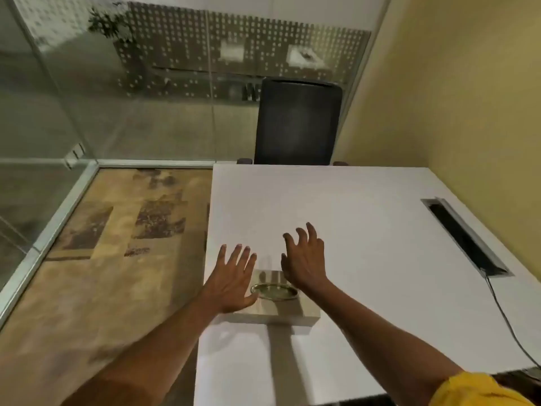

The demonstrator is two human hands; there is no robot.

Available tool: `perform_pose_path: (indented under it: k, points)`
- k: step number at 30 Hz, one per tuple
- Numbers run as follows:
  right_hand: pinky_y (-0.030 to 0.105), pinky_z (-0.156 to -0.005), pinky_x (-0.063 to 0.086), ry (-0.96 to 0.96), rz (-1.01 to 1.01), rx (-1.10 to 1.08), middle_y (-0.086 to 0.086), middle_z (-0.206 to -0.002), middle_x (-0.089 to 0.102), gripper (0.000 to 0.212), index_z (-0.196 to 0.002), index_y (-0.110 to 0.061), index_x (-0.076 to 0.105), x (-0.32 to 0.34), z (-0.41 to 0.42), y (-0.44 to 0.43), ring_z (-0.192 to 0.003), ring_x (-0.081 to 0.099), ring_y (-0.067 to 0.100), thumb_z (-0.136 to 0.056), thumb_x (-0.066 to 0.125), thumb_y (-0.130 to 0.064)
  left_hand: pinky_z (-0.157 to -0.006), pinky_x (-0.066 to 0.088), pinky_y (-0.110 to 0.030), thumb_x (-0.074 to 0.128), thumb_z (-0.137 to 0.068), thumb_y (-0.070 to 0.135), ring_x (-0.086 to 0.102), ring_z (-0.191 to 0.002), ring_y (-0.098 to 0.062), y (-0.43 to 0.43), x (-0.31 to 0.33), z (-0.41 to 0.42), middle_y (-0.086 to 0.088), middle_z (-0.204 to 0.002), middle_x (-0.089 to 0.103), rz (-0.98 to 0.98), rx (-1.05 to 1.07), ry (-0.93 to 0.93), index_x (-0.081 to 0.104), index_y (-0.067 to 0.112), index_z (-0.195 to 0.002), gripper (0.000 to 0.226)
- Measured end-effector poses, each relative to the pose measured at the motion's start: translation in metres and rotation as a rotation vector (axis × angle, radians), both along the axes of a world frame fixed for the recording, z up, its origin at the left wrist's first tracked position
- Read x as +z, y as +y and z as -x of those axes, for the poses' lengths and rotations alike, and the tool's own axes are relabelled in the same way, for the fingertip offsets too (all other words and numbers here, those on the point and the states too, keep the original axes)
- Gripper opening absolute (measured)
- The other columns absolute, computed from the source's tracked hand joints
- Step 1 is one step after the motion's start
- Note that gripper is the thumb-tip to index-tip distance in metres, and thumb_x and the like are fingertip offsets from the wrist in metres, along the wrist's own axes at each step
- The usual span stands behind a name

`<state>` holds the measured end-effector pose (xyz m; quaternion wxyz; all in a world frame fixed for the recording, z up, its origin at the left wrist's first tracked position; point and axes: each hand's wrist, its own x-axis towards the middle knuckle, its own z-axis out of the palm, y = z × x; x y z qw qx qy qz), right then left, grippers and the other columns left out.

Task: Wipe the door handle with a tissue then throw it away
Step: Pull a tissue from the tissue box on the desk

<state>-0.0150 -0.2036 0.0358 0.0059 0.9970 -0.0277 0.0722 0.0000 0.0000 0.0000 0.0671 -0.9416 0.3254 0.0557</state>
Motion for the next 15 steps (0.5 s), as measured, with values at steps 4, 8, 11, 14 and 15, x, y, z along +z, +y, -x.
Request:
perform_pose_path:
  k: [4,8,11,14,15]
  points:
    - [0.051,-0.075,0.051,0.058,-0.165,-0.072,0.021,-0.116,0.065,0.030,-0.102,-0.016,0.068,-0.059,0.017,-0.018,-0.124,0.045,0.050,-0.074,0.071,-0.026,-0.109,0.019,-0.070,0.026,-0.079,0.080,0.026,-0.143,-0.043,-0.019,-0.051,-0.005,-0.022,-0.154,0.033,-0.033,0.017,0.114,0.032,0.002,-0.147,0.104]
    - [0.047,-0.077,0.050,0.110,-0.345,-0.129,0.017,-0.102,0.067,0.017,-0.088,-0.016,0.072,-0.088,0.029,-0.020,-0.111,0.052,0.047,-0.071,0.071,-0.020,-0.101,0.035,-0.069,0.038,-0.068,0.086,0.041,-0.134,-0.044,-0.023,-0.078,-0.009,-0.024,-0.144,0.047,0.003,0.068,0.284,0.047,-0.003,-0.138,0.114]
    - [0.043,-0.077,0.044,0.159,-0.409,-0.165,0.012,-0.092,0.064,0.016,-0.089,-0.018,0.073,-0.093,0.034,-0.011,-0.097,0.050,0.038,-0.078,0.064,-0.025,-0.106,0.030,-0.067,0.038,-0.063,0.090,0.035,-0.138,-0.044,-0.023,-0.089,-0.008,-0.024,-0.149,0.041,0.035,0.081,0.311,0.044,-0.003,-0.140,0.121]
    - [0.040,-0.073,0.044,0.181,-0.421,-0.189,0.009,-0.081,0.065,0.013,-0.080,-0.019,0.076,-0.091,0.026,-0.001,-0.088,0.050,0.034,-0.077,0.067,-0.027,-0.108,0.022,-0.064,0.040,-0.061,0.091,0.032,-0.141,-0.042,-0.023,-0.093,-0.010,-0.022,-0.150,0.039,0.055,0.099,0.313,0.042,-0.004,-0.141,0.124]
    - [0.039,-0.071,0.043,0.206,-0.387,-0.195,0.008,-0.078,0.065,0.013,-0.076,-0.019,0.076,-0.090,0.024,0.003,-0.086,0.051,0.033,-0.077,0.067,-0.027,-0.108,0.021,-0.064,0.040,-0.061,0.091,0.031,-0.141,-0.041,-0.022,-0.092,-0.009,-0.022,-0.150,0.039,0.056,0.103,0.319,0.042,-0.004,-0.141,0.124]
